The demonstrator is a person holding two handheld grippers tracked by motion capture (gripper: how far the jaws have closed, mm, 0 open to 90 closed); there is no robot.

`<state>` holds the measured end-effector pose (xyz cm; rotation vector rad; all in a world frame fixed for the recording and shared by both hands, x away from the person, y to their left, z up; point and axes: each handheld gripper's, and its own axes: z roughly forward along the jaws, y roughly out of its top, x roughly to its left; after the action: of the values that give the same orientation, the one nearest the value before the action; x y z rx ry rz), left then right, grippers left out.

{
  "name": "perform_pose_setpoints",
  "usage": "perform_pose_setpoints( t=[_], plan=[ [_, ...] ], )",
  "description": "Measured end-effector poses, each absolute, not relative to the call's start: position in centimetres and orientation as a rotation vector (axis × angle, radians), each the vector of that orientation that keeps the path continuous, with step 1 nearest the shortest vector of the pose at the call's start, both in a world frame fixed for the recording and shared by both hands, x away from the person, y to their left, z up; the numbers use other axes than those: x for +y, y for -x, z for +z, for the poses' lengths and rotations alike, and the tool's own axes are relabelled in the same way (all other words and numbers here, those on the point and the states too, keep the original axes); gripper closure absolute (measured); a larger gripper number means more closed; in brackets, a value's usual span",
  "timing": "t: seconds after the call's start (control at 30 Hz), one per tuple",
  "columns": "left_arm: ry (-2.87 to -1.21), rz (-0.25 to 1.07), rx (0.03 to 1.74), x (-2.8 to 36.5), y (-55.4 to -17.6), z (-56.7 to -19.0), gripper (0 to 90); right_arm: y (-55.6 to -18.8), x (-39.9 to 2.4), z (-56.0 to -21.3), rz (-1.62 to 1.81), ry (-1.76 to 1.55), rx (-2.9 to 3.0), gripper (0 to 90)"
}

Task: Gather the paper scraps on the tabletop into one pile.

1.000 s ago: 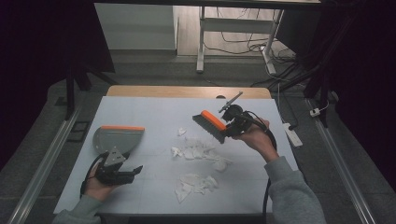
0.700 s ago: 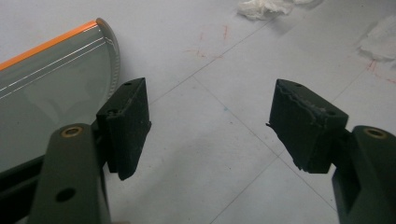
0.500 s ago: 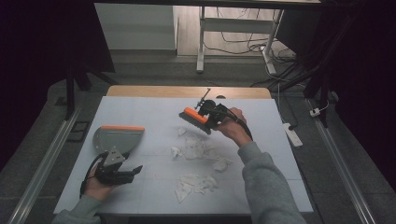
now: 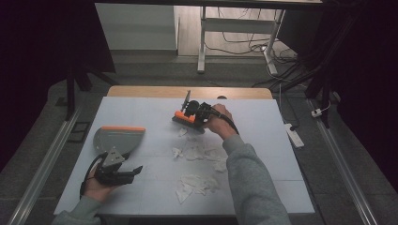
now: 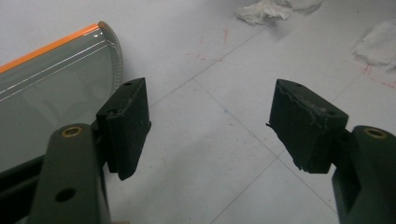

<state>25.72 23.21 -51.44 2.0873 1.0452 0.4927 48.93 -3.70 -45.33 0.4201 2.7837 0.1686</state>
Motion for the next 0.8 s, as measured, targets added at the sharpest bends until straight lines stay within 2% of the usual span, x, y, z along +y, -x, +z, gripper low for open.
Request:
perform_pose_setpoints(
  t=[0.23,0.5,0.8],
  plan=[
    [-2.084,0.486,1.047,23.2,-25.7,-51.4,29.9,-46.9,-3.1,-45.6,0.126,-0.296,2.817,70.7],
    [-2.09,0.488,1.048,23.2,-25.8,-51.5,29.8,-42.1,-5.1,-44.5,0.174,-0.11,2.859,70.6],
    [-2.094,0.49,1.053,23.1,-25.8,-51.5,29.8,-40.9,-7.3,-41.3,0.372,-0.239,2.747,70.6]
  ],
)
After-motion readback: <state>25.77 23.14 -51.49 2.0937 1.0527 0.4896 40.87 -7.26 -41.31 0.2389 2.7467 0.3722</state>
